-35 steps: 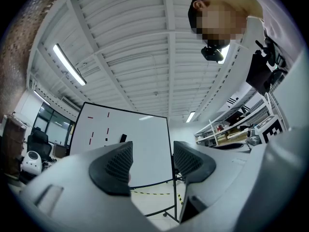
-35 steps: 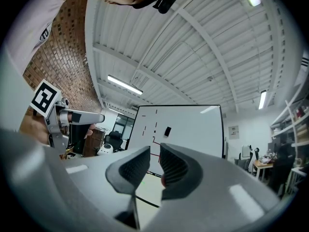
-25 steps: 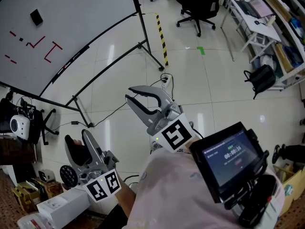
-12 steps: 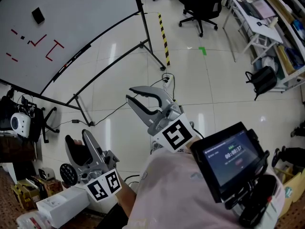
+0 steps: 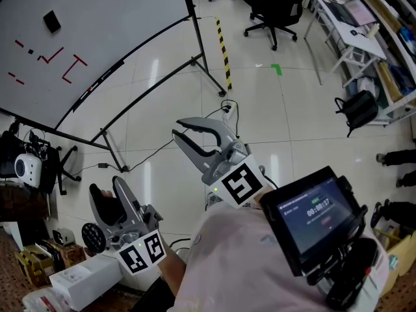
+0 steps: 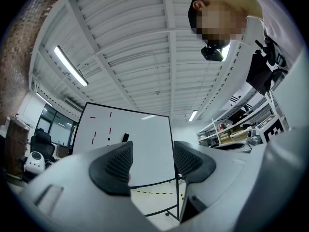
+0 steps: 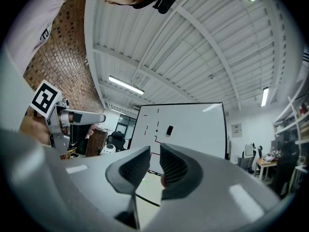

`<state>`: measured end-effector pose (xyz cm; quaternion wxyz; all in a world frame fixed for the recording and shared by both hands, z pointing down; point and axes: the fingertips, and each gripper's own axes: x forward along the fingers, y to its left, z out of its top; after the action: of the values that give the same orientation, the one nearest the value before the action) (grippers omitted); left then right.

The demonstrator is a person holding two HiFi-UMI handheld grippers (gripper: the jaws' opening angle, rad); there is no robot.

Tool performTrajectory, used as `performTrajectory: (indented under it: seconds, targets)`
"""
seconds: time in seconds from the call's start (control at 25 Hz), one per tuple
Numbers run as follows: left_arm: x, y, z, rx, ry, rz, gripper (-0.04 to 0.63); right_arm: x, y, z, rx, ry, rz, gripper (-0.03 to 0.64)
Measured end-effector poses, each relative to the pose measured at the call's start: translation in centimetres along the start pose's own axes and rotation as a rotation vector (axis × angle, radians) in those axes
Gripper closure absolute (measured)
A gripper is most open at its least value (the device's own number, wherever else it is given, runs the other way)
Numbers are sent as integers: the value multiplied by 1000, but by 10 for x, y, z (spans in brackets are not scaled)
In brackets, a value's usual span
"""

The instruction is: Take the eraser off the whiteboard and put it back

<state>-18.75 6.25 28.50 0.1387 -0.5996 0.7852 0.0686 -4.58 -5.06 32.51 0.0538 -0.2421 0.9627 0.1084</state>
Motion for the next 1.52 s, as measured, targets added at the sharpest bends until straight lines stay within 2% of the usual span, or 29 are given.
performTrajectory:
  seconds: [1.52]
  targets:
    - [-1,2,-6,-6,17,1,341,5,8,0,3,-1,28,548]
